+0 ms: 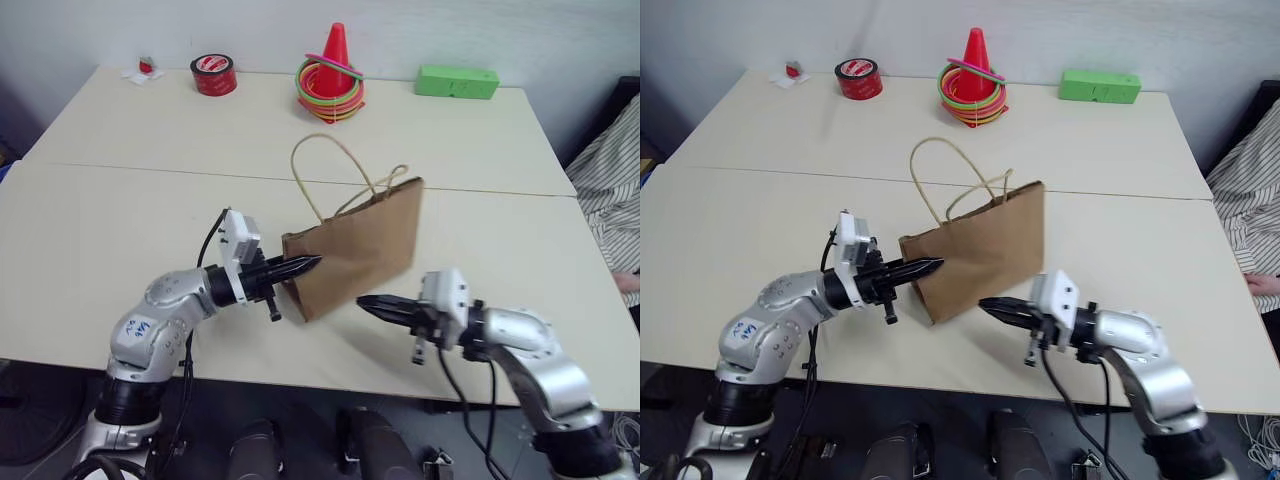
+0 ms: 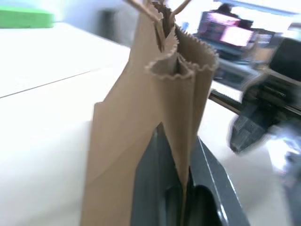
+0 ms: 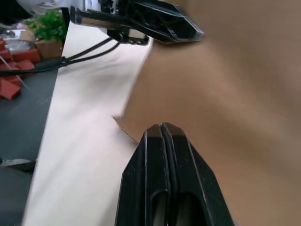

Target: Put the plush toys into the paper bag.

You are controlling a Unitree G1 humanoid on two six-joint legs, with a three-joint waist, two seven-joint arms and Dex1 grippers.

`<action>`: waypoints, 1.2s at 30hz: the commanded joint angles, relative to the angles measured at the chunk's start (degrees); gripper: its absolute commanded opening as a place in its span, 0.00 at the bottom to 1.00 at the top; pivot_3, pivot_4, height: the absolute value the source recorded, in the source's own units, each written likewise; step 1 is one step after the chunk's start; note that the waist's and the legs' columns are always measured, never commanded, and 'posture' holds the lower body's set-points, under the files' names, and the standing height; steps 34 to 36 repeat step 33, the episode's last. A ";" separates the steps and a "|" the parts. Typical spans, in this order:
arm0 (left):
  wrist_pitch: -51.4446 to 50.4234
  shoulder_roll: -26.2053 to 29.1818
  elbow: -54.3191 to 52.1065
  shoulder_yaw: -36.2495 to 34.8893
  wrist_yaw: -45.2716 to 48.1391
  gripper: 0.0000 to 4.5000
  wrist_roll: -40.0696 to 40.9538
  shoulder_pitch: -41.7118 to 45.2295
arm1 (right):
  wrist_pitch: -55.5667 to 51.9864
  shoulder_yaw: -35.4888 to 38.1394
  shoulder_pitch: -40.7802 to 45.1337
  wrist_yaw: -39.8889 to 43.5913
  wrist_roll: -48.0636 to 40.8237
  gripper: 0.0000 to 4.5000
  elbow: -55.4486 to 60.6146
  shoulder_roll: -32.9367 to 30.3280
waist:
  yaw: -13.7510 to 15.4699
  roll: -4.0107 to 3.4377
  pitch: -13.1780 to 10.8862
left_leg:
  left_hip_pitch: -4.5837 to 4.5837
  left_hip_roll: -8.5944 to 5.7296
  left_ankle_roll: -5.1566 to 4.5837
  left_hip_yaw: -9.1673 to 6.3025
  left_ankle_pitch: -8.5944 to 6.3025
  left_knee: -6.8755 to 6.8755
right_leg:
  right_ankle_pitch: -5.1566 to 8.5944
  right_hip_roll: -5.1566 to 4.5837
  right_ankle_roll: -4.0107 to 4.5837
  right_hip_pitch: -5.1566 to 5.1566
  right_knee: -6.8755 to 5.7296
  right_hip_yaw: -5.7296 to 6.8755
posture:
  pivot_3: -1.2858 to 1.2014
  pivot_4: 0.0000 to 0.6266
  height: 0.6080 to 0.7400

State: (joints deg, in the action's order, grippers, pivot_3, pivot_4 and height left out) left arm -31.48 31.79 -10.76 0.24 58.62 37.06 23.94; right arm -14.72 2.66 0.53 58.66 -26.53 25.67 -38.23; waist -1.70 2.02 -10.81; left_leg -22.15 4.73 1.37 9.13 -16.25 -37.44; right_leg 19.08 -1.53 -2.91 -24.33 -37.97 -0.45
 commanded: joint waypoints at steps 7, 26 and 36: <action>25.78 6.33 21.51 5.16 25.33 0.01 -12.53 10.39 | 8.39 20.78 -11.86 9.48 -1.04 0.00 -8.50 -9.96 | 0.06 -0.03 0.02 | 0.12 -0.02 -0.02 -0.02 -0.01 -0.05 | 0.01 0.05 0.02 0.15 0.01 0.00 | 0.52 0.24 1.00; 23.45 20.58 11.42 -21.56 12.41 0.99 -11.27 -14.70 | 11.41 21.83 -1.26 13.72 -3.62 0.99 -16.51 -15.17 | -1.33 -0.06 0.03 | 0.17 0.32 -0.09 -0.04 -0.06 -0.10 | 0.03 -0.09 0.03 0.18 -0.13 0.01 | 0.52 0.24 1.00; 24.87 21.55 9.69 -27.68 9.30 0.99 -12.60 -23.74 | 16.69 18.73 5.44 19.36 -0.52 1.00 -27.13 -18.90 | -1.28 -0.06 0.03 | 0.18 0.29 -0.22 0.00 -0.13 -0.11 | 0.03 -0.17 0.03 0.20 -0.04 0.05 | 0.52 0.24 1.00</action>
